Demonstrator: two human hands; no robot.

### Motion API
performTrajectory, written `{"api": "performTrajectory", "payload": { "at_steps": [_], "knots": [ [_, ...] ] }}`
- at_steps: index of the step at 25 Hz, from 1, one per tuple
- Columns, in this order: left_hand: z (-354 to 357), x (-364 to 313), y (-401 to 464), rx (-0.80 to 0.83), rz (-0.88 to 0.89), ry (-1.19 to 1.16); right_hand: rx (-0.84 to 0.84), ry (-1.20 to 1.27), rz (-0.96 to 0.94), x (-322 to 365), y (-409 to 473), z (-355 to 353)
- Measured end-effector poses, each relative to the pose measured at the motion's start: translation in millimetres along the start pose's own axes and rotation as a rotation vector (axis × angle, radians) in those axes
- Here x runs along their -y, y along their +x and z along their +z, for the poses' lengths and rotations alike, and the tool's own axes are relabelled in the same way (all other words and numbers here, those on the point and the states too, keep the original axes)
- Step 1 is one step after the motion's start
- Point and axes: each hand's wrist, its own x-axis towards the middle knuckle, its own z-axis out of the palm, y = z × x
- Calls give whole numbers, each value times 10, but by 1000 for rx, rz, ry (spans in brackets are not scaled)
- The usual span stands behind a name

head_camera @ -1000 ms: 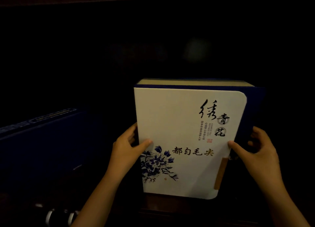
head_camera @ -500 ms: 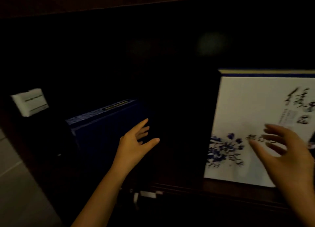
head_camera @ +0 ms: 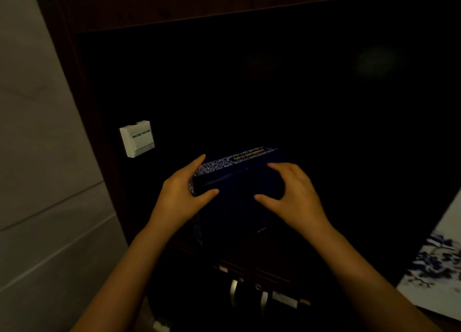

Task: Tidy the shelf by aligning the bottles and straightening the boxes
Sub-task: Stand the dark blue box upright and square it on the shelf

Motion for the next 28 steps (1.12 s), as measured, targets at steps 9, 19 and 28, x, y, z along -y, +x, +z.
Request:
{"api": "performTrajectory", "payload": {
  "at_steps": [9,19,28],
  "knots": [
    [55,613,863,413,-190,60,264,-296,-138,134,692,1006],
    [119,697,872,358,-109,-19,222,-317,-129,377,584,1083],
    [218,412,539,422,67,164,412,-236,-225,-41,515,591]
  ]
}}
